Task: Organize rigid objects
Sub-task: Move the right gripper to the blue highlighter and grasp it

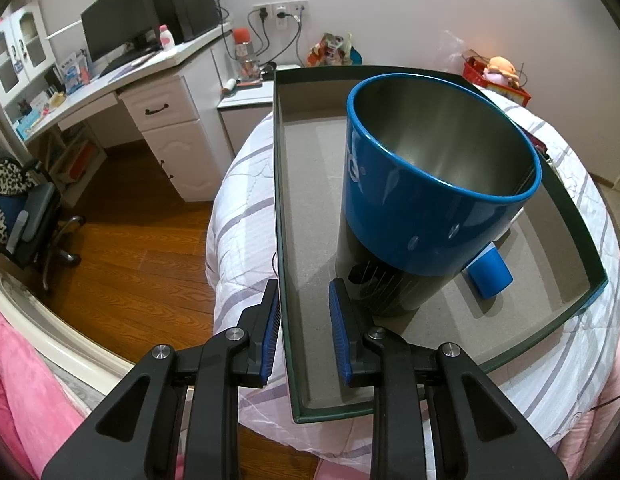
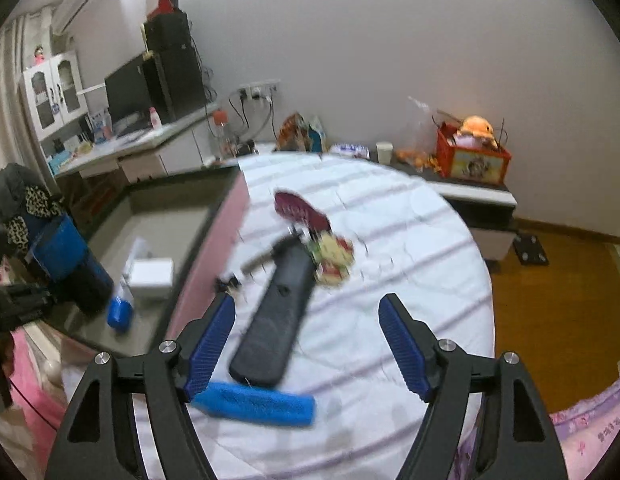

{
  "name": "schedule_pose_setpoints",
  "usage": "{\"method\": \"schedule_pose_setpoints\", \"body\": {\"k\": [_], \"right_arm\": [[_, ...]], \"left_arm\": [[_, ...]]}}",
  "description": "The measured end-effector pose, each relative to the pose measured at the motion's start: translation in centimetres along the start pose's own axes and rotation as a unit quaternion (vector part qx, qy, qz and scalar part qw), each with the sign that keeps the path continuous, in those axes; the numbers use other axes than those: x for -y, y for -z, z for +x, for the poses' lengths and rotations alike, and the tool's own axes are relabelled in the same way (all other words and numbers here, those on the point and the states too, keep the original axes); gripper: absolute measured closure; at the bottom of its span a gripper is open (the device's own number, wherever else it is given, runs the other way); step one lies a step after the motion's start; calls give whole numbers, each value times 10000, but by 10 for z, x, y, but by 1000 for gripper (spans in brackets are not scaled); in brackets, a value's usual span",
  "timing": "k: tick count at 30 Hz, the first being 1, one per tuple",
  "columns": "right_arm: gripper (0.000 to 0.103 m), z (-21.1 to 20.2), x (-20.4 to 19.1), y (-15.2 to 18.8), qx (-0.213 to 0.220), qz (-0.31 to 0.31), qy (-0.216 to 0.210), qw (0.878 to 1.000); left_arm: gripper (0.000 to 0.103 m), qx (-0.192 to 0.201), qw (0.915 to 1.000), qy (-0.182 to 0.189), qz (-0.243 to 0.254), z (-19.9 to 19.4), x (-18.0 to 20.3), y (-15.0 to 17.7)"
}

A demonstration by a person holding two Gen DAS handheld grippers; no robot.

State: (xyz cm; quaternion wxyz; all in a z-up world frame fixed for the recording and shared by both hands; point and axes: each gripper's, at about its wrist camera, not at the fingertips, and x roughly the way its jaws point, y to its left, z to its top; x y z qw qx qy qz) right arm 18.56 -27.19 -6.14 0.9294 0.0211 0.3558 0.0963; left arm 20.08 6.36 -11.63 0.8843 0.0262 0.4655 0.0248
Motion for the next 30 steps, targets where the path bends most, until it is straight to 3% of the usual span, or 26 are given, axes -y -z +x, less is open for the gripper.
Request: {"method": "schedule_pose_setpoints", "body": {"k": [6,15,22,30], "right_arm": [[27,1,-7,34,-318,-216,-140,9992],[27,13,-29,64,-683,-1175,-58,9907],[27,25,-19,61,-838,-1365,-811,9837],[28,16,-27,70,-1088,-1462,-1121,9768]], "left_arm": [[80,-3,10000,-12,8,0,0,0],[80,-15,10000,-48,15,-2,1,2],[80,-15,10000,-50,15,-2,1,1],[80,-17,10000,-49,17,-2,1,1]]}}
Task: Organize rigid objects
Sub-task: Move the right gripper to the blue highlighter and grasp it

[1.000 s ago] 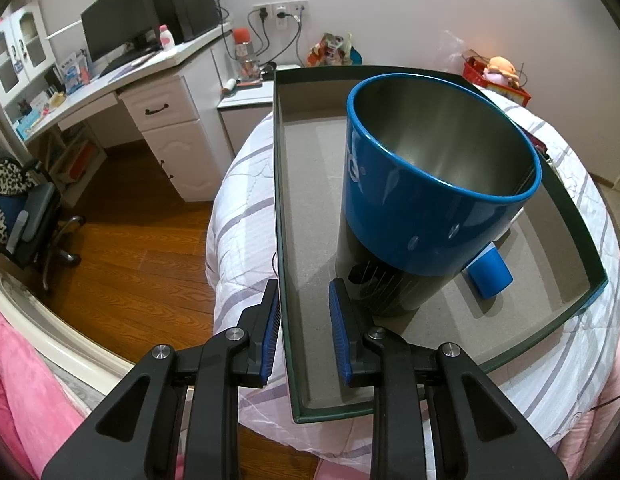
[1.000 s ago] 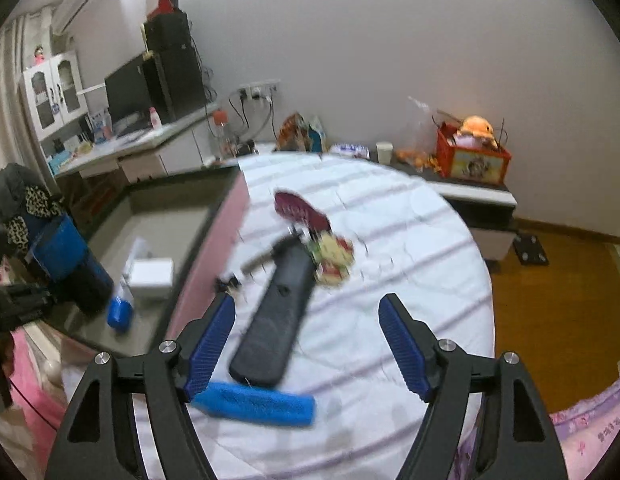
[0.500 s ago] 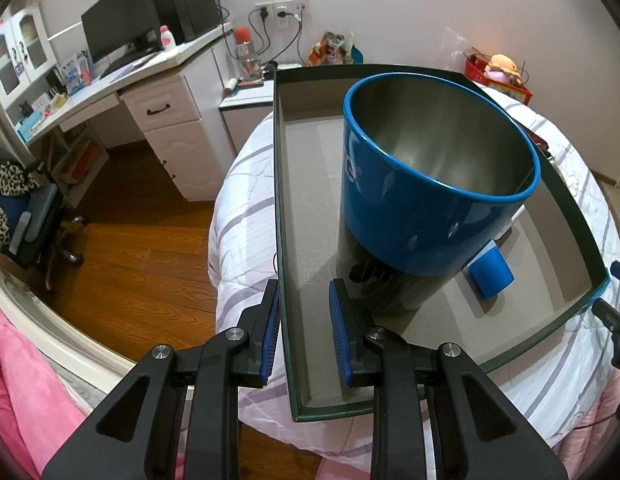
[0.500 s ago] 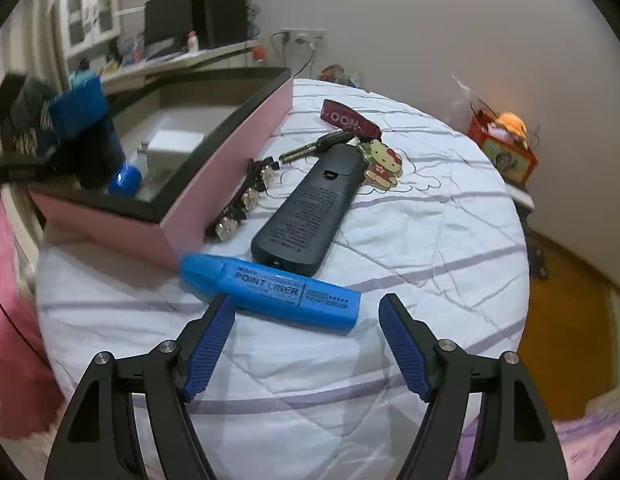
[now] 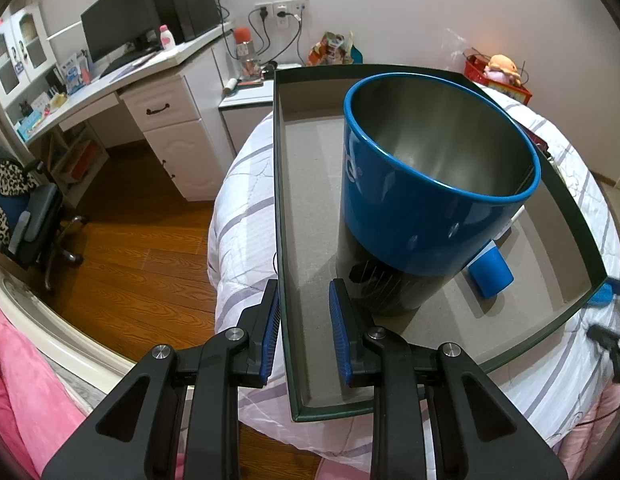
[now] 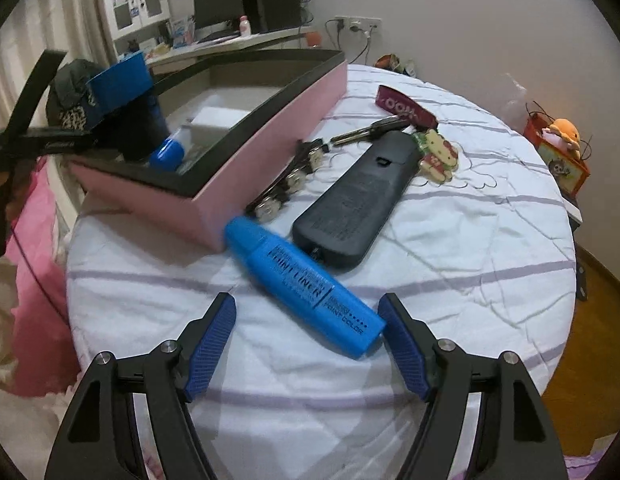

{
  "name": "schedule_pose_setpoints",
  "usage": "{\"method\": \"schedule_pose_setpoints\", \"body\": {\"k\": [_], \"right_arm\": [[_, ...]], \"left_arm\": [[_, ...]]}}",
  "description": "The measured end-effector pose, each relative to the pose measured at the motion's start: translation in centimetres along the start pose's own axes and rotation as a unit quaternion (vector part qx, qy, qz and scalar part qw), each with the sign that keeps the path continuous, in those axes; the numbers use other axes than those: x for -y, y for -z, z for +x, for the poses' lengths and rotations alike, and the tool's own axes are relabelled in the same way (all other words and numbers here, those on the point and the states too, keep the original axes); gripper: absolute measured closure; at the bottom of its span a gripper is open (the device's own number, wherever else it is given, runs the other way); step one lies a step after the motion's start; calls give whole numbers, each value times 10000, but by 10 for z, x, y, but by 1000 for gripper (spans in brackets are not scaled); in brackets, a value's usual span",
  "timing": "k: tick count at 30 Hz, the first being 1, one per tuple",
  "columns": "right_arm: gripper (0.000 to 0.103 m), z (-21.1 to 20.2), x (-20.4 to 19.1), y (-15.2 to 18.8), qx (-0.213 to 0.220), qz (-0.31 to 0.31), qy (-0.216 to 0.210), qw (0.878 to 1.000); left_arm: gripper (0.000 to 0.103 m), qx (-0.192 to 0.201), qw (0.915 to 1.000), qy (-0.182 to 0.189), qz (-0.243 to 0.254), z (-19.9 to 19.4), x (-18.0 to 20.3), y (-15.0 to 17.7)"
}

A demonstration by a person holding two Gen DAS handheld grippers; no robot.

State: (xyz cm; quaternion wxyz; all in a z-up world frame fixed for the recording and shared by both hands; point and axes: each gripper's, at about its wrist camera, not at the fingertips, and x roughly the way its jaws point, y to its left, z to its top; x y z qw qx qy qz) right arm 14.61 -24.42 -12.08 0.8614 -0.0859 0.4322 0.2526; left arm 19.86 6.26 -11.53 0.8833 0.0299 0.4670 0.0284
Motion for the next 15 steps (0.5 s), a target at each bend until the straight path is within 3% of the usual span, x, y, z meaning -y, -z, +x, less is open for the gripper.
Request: {"method": "schedule_pose_setpoints", "body": {"k": [5,8,12,14,15], "right_arm": [[28,-16,-14,7,0,-203,-525,9984],[28,-16,-12,3,264,-151,-131,9995],[28,-2,-10,-4,360,5,-158,9992],[48,9,-16,-6,389,-77,110,9992],[48,12,-16,-6,371,-68,182,9991]], "left_arm": [[80,-2,10000,-6,-2,0,0,0],[79,-1,10000,-9,2,-1,-1,0],[79,-6,10000,-5,2,0,0,0],[78,-5,10000,19,-8,0,0,1],[78,-6,10000,31,-12,0,1,0]]}}
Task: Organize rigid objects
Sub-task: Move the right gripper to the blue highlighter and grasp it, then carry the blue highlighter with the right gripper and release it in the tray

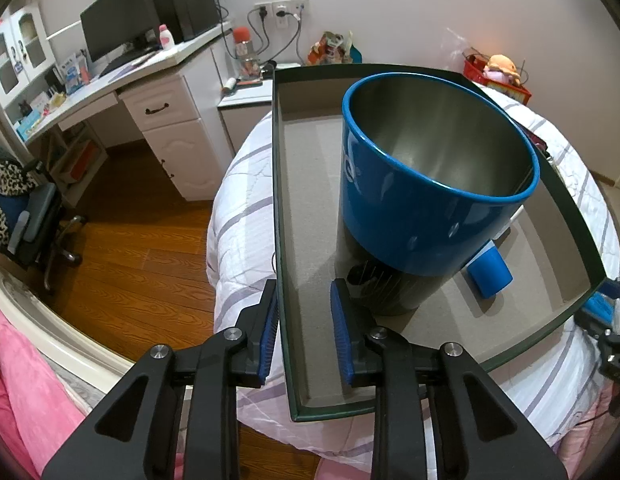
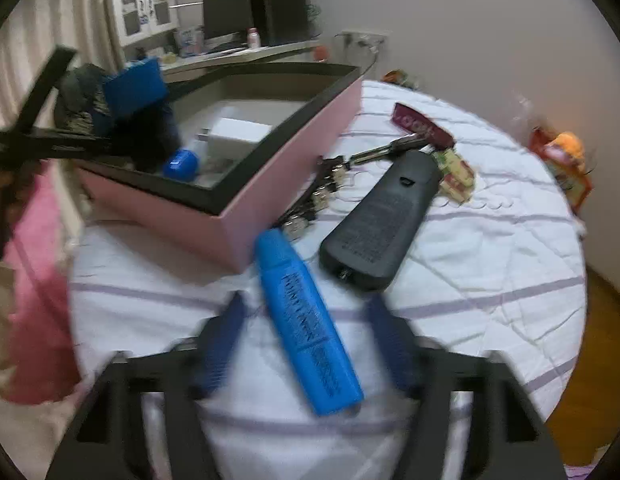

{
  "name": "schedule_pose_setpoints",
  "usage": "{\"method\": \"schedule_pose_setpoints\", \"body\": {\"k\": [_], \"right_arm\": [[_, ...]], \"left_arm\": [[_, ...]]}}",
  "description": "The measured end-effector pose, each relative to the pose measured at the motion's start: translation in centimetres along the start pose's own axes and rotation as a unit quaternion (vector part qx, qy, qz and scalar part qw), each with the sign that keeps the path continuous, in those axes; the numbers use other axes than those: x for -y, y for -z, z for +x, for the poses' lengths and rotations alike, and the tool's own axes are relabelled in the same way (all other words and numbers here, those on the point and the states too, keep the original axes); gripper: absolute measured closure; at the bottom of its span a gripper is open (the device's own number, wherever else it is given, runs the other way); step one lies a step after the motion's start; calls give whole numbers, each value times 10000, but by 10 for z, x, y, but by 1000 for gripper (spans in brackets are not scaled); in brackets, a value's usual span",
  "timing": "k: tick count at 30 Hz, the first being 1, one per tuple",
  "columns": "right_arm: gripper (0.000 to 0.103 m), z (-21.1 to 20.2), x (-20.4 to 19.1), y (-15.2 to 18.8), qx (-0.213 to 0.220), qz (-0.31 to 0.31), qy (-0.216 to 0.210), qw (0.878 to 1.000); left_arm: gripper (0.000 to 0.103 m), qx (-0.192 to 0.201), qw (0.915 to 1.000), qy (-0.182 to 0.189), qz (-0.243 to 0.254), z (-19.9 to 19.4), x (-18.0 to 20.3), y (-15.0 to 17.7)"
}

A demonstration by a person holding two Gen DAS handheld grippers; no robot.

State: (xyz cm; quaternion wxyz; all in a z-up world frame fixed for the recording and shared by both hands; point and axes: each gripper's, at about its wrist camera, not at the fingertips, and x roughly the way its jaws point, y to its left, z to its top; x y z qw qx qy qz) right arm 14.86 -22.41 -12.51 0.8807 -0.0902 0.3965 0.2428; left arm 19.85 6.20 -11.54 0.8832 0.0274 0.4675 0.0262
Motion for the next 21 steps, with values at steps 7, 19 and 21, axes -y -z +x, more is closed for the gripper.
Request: {"method": "schedule_pose_setpoints", "body": {"k": [7,19,21], "right_arm": [[69,-4,-5,0,49,11,275,9996],[76,-29,-3,4,559,627,574,9948],[76,-34,-3,1,632,694,603,9938]], "left_arm": [[77,0,10000,9,-3,0,0,1],[77,0,10000,14,-7,0,0,1],[77,-1,10000,2,0,0,0,0]]}}
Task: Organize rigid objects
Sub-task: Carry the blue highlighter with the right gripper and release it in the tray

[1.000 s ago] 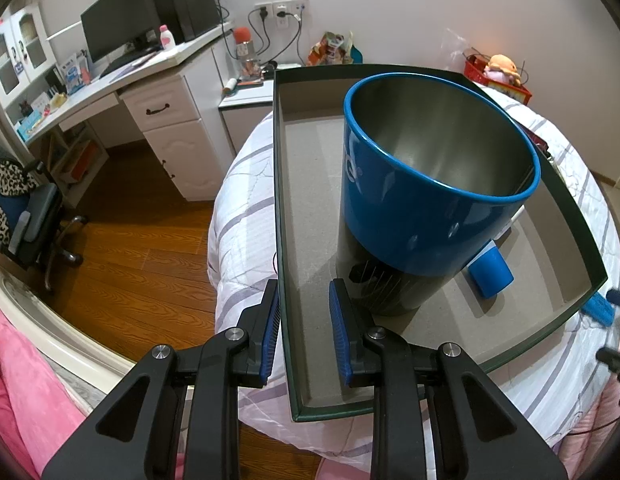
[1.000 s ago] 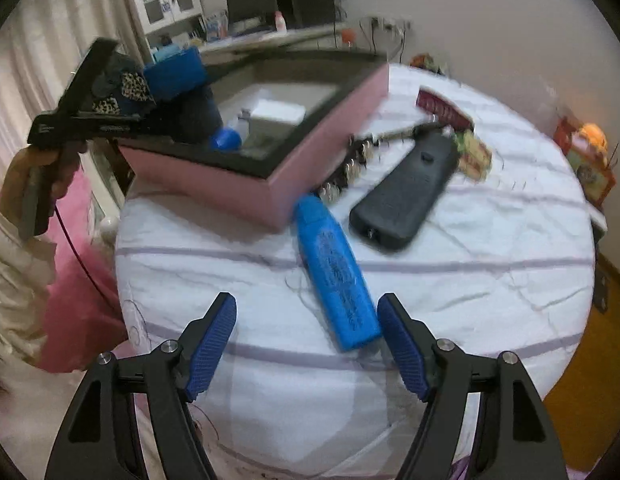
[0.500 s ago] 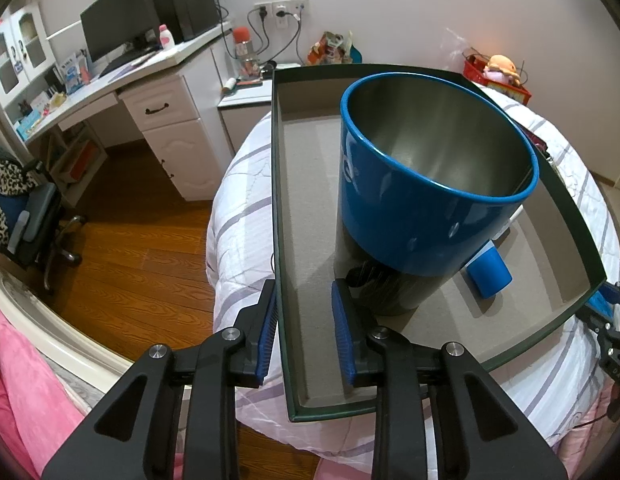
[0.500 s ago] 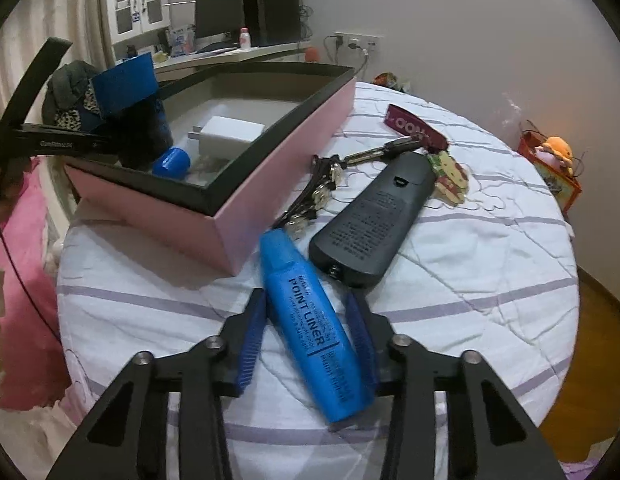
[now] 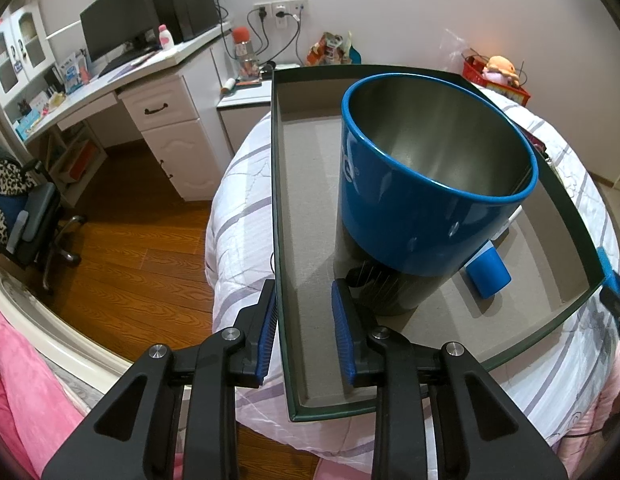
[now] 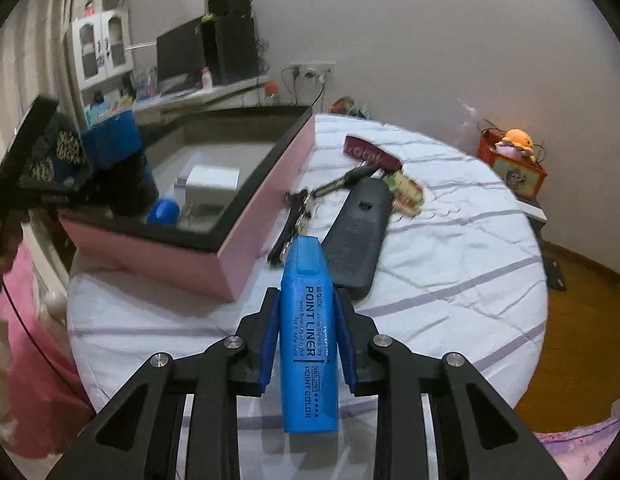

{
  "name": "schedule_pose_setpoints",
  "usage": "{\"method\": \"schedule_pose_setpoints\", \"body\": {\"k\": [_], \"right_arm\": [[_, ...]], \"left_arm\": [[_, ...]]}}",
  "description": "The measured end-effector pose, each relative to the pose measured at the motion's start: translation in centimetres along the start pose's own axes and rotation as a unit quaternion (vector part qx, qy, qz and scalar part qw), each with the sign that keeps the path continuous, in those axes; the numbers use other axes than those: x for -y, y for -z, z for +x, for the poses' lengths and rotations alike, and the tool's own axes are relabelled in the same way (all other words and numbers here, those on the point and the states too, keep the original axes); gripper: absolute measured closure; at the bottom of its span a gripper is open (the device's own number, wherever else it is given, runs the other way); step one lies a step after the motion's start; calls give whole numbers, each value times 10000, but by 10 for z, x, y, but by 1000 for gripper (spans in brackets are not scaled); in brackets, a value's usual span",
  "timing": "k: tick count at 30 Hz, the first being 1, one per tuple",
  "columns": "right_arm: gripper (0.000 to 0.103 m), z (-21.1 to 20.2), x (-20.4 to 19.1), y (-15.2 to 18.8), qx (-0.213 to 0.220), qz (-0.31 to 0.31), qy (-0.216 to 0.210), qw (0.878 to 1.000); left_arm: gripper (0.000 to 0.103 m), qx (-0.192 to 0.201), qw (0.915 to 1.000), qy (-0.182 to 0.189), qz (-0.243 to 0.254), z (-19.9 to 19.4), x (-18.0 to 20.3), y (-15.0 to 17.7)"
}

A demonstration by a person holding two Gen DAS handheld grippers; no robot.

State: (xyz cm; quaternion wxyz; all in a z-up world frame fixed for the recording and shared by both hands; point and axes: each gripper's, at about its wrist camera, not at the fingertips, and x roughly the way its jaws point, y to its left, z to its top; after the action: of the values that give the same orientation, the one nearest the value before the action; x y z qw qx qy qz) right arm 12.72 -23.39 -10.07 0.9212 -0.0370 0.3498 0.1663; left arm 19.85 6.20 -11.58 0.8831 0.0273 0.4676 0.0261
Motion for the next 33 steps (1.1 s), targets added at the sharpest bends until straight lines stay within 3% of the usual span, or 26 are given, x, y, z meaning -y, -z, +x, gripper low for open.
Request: {"method": "schedule_pose_setpoints", "body": {"k": [16,24,33], "right_arm": [[76,-2,2,-50,426,42,491,9979],[76,-4,-16,-80,661,-88,293,9973],[76,31,-58,-108,465,-336,-476,9972]], "left_arm": [[77,-2,10000,13,-4,0,0,0],[77,-8,10000,30,5,0,2,-2],[77,1,9999,126,10,-1,1,-4]]}}
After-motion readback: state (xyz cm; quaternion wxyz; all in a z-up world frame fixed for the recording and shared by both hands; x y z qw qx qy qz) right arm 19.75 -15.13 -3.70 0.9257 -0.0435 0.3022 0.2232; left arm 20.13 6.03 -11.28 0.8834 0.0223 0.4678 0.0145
